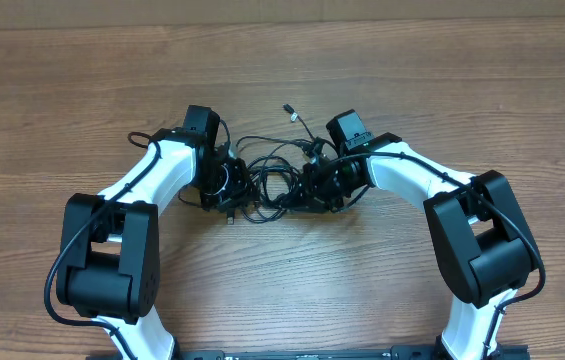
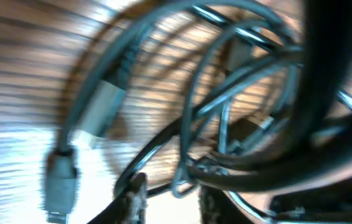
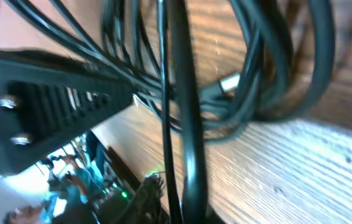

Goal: Untangle cables

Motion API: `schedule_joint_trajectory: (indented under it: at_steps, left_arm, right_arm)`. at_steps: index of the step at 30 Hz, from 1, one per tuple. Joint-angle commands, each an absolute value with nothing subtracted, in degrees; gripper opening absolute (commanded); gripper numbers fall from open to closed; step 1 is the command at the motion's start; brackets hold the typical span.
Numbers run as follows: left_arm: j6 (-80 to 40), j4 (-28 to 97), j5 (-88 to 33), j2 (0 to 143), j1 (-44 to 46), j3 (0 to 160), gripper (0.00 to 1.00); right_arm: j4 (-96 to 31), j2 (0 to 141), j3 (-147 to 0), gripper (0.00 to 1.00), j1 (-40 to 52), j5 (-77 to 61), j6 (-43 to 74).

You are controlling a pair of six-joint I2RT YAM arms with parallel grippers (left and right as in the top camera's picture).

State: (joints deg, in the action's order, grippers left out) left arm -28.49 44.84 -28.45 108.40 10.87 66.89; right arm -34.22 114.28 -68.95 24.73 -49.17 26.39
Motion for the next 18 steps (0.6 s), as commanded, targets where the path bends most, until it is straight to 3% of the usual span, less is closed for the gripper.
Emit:
schedule_joint_trajectory:
  at_steps: [1,18]
  left_arm:
    - [-27.88,44.99,-23.05,108.22,11.46,67.29,0.24]
    - [-33.91,41.12,-18.65,108.27,14.55,67.24,0.17]
  right_arm:
    - [-32.05,114.89,-68.69,0.07,24.64,-50.22,31.55]
    - [-28.75,114.89,-68.69,0.04,24.64,-48.27,35.18]
